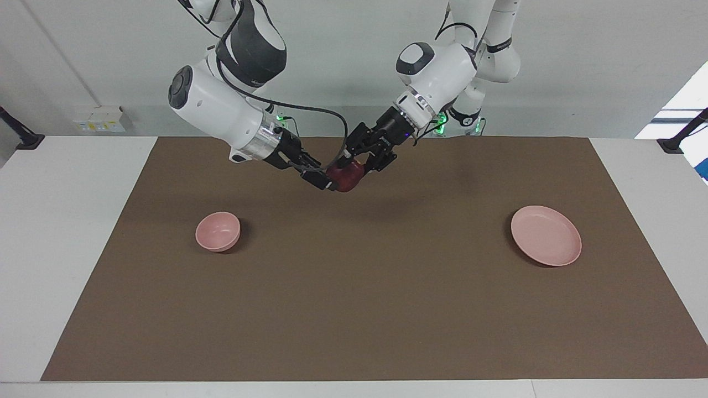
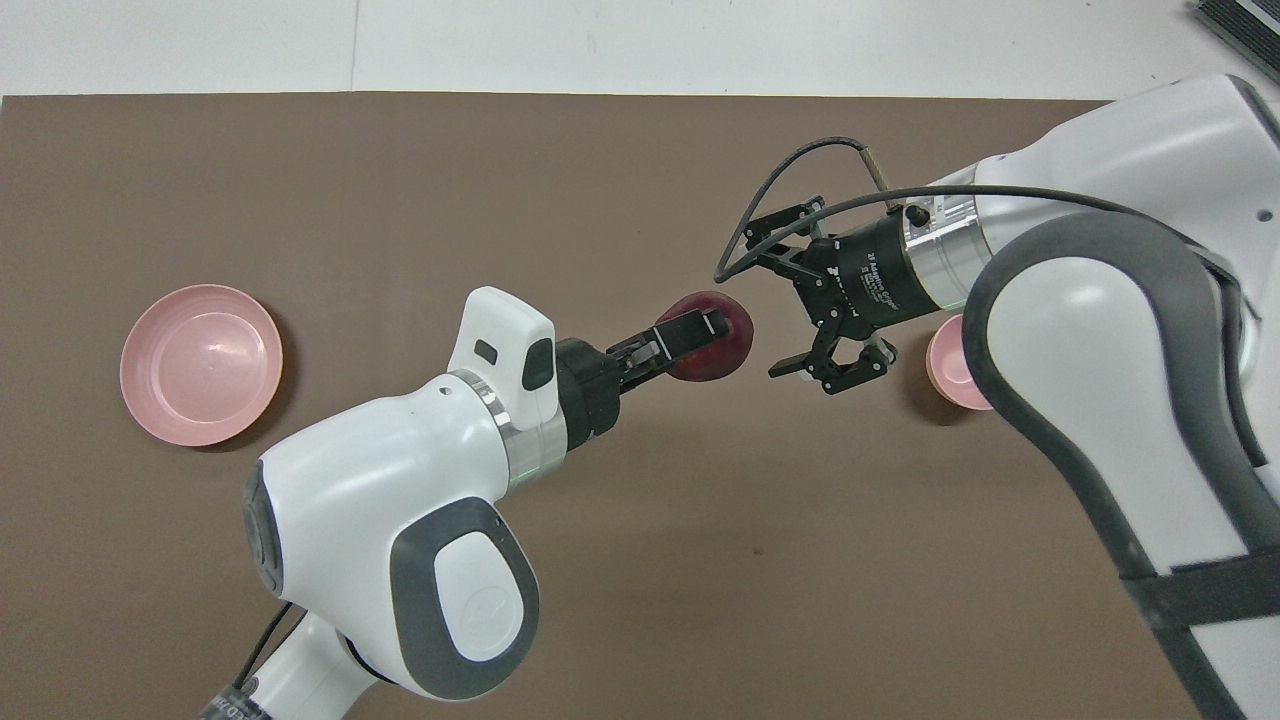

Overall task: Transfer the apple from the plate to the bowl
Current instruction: 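Close the right gripper on the apple held by the left gripper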

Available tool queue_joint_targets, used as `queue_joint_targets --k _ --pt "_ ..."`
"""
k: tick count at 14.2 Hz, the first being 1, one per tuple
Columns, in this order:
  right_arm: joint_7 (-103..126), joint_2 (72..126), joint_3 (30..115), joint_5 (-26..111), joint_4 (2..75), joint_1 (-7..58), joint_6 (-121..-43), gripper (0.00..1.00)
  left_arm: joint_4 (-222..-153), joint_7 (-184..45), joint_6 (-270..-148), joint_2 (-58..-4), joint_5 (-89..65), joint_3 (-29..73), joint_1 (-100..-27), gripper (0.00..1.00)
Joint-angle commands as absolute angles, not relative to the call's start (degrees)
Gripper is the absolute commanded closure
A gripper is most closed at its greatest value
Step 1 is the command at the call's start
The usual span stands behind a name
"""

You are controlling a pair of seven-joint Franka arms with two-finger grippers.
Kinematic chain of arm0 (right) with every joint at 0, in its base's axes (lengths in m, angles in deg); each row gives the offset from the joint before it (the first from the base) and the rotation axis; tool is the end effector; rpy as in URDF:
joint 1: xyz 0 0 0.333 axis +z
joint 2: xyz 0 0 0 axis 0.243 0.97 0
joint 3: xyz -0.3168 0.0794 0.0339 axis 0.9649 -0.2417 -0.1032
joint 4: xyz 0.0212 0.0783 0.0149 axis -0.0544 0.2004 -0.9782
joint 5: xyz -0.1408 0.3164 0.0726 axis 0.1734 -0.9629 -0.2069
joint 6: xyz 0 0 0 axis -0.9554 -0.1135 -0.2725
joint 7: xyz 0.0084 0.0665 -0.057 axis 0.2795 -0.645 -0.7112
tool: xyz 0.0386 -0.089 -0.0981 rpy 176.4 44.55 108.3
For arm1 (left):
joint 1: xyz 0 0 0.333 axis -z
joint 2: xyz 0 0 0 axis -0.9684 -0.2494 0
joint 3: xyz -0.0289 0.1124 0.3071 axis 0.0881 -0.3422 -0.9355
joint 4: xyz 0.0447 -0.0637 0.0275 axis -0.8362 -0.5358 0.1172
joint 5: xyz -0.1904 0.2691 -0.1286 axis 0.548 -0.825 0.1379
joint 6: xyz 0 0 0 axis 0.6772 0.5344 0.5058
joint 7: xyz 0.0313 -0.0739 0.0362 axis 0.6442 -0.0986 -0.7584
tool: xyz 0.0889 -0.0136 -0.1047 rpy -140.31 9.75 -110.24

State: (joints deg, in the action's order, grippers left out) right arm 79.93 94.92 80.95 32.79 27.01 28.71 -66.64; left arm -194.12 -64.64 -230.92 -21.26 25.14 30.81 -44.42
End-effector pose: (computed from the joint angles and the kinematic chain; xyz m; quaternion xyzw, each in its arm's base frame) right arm 0.5549 0.2092 0.5302 -0.8312 0.4460 0.2066 0.2599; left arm 0.4499 -0.3693 0.5260 0.8685 0.1540 0.1302 0.4528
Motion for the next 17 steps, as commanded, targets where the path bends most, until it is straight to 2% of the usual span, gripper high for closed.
queue_joint_targets --k 1,6,12,13,15,16,17 --pt "80.7 94.4 80.7 32.2 27.6 29.9 -66.8 0.00 -194.2 -64.5 -232.1 -20.5 26.3 30.5 -43.6 1.00" --pt "83.1 94.9 80.7 31.8 27.6 31.9 -72.0 0.00 -194.3 -65.0 -232.0 -20.5 26.3 30.5 -43.6 1.00" --pt "83.2 94.8 80.7 31.9 28.8 32.7 -72.2 0.00 -194.4 -65.0 -232.0 -20.5 26.3 30.5 -43.6 1.00" --pt "83.2 94.8 80.7 31.9 28.7 32.7 -72.2 0.03 -194.3 -65.0 -232.0 -20.5 26.3 30.5 -43.6 1.00" --pt "83.2 94.8 80.8 32.5 28.8 33.6 -72.4 0.74 -194.4 -65.0 -231.9 -20.5 26.3 30.5 -43.6 1.00" --pt "83.6 94.8 80.8 32.8 28.8 34.2 -73.3 1.00 -194.3 -65.0 -231.9 -20.5 26.3 30.5 -43.6 1.00" --pt "83.7 94.9 80.8 32.9 28.7 34.1 -73.3 1.00 -194.3 -65.1 -231.9 -20.5 26.3 30.5 -43.6 1.00"
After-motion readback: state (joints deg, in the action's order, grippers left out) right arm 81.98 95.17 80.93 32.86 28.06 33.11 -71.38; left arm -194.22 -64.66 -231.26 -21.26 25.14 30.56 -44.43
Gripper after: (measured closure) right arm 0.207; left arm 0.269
